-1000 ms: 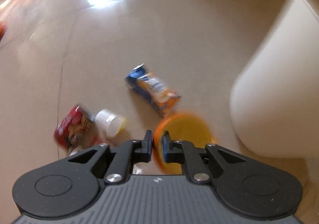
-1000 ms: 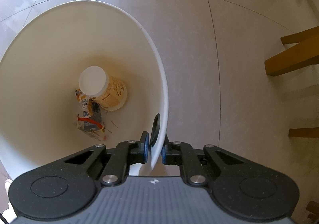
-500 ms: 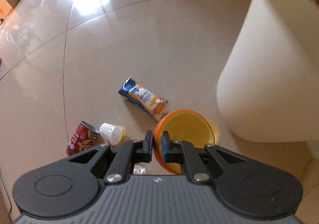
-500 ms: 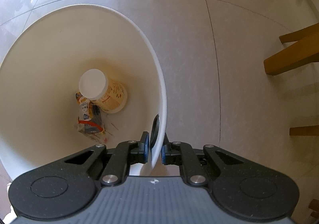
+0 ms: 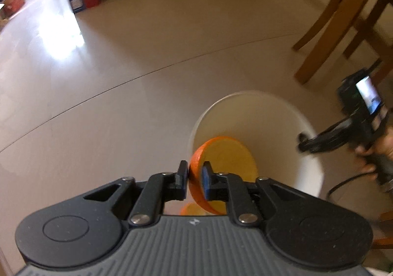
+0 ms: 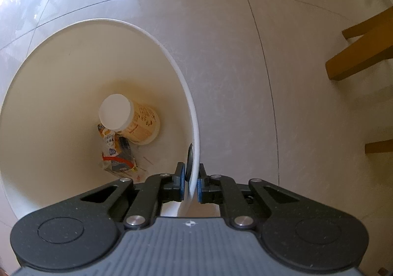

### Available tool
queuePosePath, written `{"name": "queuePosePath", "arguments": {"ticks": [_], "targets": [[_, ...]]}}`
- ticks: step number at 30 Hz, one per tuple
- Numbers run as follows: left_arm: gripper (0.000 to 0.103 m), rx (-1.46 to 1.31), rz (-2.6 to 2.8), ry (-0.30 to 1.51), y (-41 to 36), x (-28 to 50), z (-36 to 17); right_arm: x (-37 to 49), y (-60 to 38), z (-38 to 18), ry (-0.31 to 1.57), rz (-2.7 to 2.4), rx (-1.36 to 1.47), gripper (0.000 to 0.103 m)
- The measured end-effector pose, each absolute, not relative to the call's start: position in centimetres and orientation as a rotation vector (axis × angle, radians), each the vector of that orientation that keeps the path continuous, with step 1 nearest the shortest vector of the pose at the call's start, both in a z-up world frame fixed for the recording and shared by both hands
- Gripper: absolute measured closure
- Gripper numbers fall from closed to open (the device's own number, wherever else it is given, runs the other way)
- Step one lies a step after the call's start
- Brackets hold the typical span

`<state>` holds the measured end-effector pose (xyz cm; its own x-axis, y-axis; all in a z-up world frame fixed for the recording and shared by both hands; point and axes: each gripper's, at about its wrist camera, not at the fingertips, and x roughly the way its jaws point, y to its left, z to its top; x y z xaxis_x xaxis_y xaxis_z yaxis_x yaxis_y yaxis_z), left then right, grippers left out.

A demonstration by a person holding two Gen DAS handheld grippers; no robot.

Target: Collect trash

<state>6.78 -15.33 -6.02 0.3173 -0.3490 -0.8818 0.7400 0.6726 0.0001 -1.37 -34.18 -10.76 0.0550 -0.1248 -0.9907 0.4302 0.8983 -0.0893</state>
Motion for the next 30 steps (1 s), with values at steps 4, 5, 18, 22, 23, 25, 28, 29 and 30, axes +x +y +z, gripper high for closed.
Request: {"name": "queuePosePath", "arguments": {"ticks": [4, 5, 18, 22, 23, 25, 28, 29, 30], "targets": [[0.052, 0.396, -0.777, 1.025, -16.8, 7.0, -6.7, -1.4, -34.5, -10.7, 1.457, -0.436, 0.281, 0.092], [0.052, 0.395, -0.774, 1.024, -17.0, 7.1, -6.9, -1.4, -34.6, -10.6, 1.457, -0.436, 0.281, 0.092], [0.024, 0.392, -0.609, 1.067, -10.9, 6.8, -9.2, -0.9, -34.4, -10.5, 1.458, -0.447, 0.256, 0.092], [0.021, 0.389, -0.560, 1.087, -8.3, 6.7, -12.2, -0.8, -34.3, -10.4, 1.460, -0.452, 0.260, 0.092], [0.019, 0.395, -0.562, 1.090, -7.8, 6.5, -13.1, -0.6, -34.3, -10.4, 1.461, -0.452, 0.259, 0.092], [0.014, 0.392, -0.578, 1.111, -6.5, 6.2, -15.2, -0.4, -34.2, -10.5, 1.463, -0.449, 0.250, 0.091], [0.012, 0.372, -0.610, 1.149, -5.1, 5.6, -18.6, -0.2, -34.2, -10.5, 1.471, -0.445, 0.237, 0.091], [0.011, 0.380, -0.622, 1.161, -4.8, 5.3, -19.9, -0.1, -34.1, -10.4, 1.473, -0.445, 0.234, 0.091], [0.011, 0.390, -0.632, 1.165, -4.7, 5.1, -20.9, 0.0, -34.0, -10.5, 1.474, -0.446, 0.232, 0.091]]}}
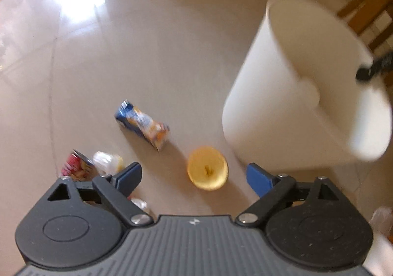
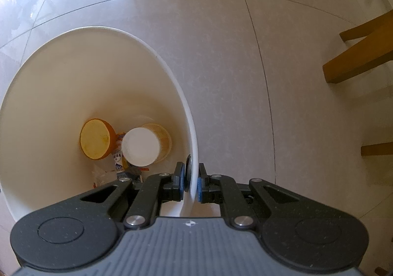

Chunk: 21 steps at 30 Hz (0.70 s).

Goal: Collect trash
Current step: 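Carry the orange peel over the wastebasket with the left tool and release it, then grasp the second orange peel half with the left tool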

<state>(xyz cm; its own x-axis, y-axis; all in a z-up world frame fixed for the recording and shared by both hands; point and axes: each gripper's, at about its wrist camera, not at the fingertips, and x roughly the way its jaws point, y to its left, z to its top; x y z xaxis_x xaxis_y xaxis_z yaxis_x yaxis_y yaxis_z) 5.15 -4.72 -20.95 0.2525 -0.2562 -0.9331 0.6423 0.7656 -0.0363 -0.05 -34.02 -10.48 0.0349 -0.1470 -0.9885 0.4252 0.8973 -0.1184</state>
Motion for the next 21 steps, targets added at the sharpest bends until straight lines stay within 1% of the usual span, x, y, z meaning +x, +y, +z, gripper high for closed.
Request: {"name": "queuePosePath", "arguments": {"ticks": [6, 9, 14, 21], "targets": [[0.010, 0.497, -0.649, 1.152, -5.8, 3.8, -27.9, 0.2, -33.2, -10.7, 1.478, -0.445, 0.189, 0.089], [0.010, 0.471, -0.626, 1.172, -6.1, 3.8, -30.8, 0.2, -32.8, -10.9, 1.483, -0.437, 0.160, 0.089], [0.010, 0.446, -0.621, 1.192, -6.7, 3.9, -34.1, 0.5, -32.3, -10.9, 1.487, -0.432, 0.142, 0.088], [0.010, 0.404, -0.637, 1.185, -7.7, 5.2, -36.5, 0.7, -32.0, -10.9, 1.492, -0.433, 0.137, 0.088]]}}
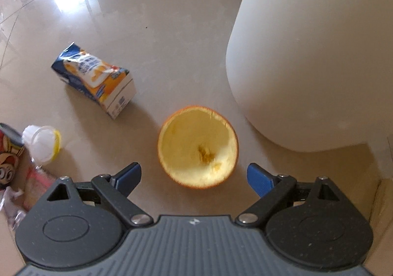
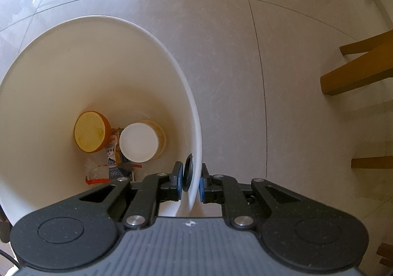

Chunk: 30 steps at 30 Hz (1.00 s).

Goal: Collect trash
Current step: 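Grasp the second orange peel half with the left tool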

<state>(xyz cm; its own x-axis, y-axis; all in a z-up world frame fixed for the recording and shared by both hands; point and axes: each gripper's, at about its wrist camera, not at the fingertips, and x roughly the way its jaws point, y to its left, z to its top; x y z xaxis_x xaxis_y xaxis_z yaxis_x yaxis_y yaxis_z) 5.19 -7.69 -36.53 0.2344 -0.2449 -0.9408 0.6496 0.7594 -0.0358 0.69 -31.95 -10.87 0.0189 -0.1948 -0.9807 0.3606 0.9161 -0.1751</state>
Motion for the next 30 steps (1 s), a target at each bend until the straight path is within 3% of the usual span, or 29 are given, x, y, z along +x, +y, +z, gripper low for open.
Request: {"name": "queuePosePath", "arguments": {"ticks": [14, 16, 18, 21, 30], "targets": [[0.011, 0.410, -0.653, 1.180, -10.2, 6.8, -38.6, 0.2, -32.1, -10.4, 1.477, -0.421, 0.134, 0.088], [0.014, 0.413, -0.661, 1.165, -10.3, 6.6, -38.8, 0.2, -32.1, -10.3, 1.475, -0.420, 0.136, 0.088], [0.027, 0.426, -0.668, 1.168, -10.6, 6.6, -38.8, 0.2, -32.2, -10.3, 1.475, -0.420, 0.137, 0.088], [0.034, 0.433, -0.666, 1.170, -10.8, 6.7, -38.4, 0.1, -32.2, -10.3, 1.472, -0.419, 0.138, 0.088], [0.038, 0.502, -0.656, 1.172, -10.4, 5.3, -34.1, 0.0, -31.9, -10.3, 1.466, -0.420, 0.125, 0.088]]}}
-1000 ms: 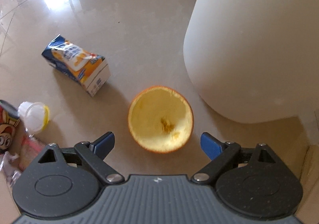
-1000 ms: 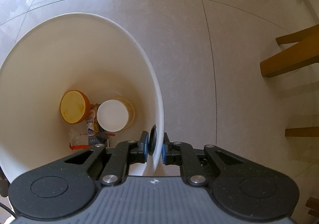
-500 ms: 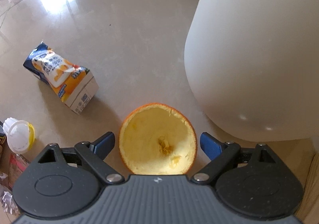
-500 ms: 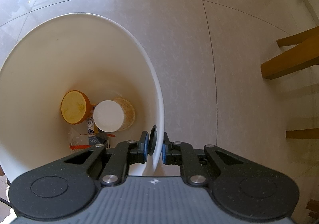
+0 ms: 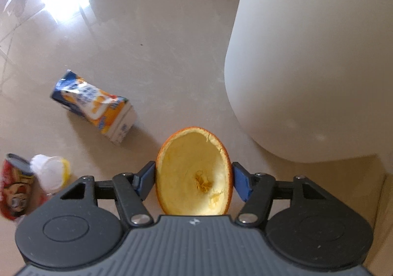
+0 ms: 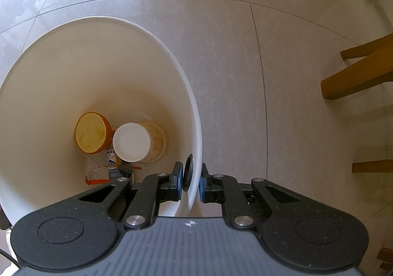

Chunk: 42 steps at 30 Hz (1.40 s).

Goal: Collect trash
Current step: 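Grasp the second orange peel half with the left tool, then carry the second peel over the wastebasket with the left tool and release it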

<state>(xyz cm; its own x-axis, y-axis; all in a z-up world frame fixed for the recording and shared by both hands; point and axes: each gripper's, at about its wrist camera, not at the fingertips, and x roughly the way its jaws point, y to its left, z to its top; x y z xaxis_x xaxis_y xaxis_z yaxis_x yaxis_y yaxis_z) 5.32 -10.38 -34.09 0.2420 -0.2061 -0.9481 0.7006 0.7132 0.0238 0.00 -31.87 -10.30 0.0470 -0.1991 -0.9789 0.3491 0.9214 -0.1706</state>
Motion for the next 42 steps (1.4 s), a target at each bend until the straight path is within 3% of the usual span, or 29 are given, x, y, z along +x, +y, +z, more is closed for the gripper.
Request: {"name": "queuePosePath", "arguments": {"ticks": [14, 26, 35, 37, 39, 42], "targets": [[0.038, 0.570, -0.590, 1.195, -8.7, 3.6, -18.7, 0.3, -33.4, -10.3, 1.478, -0.432, 0.197, 0.089], [0.037, 0.600, -0.715, 1.060, -15.3, 4.2, -3.7, -0.2, -34.7, -10.0, 1.474, -0.424, 0.239, 0.090], [0.036, 0.613, -0.884, 1.015, -21.3, 3.6, -3.3, -0.5, -35.0, -10.1, 1.469, -0.403, 0.237, 0.090], [0.031, 0.592, -0.932, 1.057, -21.6, 3.3, -3.8, -0.6, -34.9, -10.0, 1.466, -0.399, 0.240, 0.090], [0.017, 0.557, -0.984, 1.109, -21.7, 3.2, -4.2, -0.7, -34.9, -10.0, 1.463, -0.395, 0.241, 0.090], [0.016, 0.540, -0.994, 1.138, -21.8, 2.8, -4.7, -0.9, -35.0, -9.9, 1.459, -0.394, 0.248, 0.090]]}}
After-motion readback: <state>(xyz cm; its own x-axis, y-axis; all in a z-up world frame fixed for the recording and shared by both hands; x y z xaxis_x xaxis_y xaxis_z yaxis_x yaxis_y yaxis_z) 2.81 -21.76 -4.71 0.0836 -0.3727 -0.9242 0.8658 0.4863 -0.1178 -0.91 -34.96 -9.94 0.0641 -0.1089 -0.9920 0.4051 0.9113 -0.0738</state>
